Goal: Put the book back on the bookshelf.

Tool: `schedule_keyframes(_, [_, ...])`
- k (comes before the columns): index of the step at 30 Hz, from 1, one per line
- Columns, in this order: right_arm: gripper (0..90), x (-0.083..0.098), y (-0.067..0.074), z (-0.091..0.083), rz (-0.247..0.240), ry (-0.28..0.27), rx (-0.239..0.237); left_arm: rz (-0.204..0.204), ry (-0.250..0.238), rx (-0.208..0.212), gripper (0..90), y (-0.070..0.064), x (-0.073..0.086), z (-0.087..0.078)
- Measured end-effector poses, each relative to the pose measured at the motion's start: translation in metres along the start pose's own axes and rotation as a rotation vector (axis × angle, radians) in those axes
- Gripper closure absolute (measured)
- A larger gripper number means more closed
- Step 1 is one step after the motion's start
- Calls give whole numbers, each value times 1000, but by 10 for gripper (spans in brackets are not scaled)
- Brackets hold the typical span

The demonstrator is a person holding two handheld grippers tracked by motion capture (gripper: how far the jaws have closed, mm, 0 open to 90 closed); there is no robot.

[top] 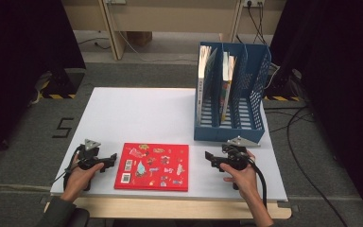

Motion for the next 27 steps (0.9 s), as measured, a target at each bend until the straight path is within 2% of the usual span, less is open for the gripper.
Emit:
schedule_keyframes(13, [173, 17, 6, 12, 12, 51, -19, 13, -4, 17, 135, -1, 2, -2])
schedule_keyframes(23, [163, 24, 16, 19, 25, 57, -55, 38, 0, 35, 137, -5, 2, -5])
schedule_keyframes(26, [164, 26, 19, 22, 38, 67, -71, 66, 3, 69, 135, -11, 3, -8])
schedule_keyframes(27, [164, 27, 19, 23, 39, 69, -76, 73, 4, 67, 142, -12, 3, -10])
Point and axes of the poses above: each handheld gripper's, and its own axes: z roughly forward along the jaws, x roughly out of its underside, y roughly to its left, the point moved 2 cm from there along z, roughly forward along the jaws, and after that the axes turned 15 degrees about -x, right-handed, at the moved point
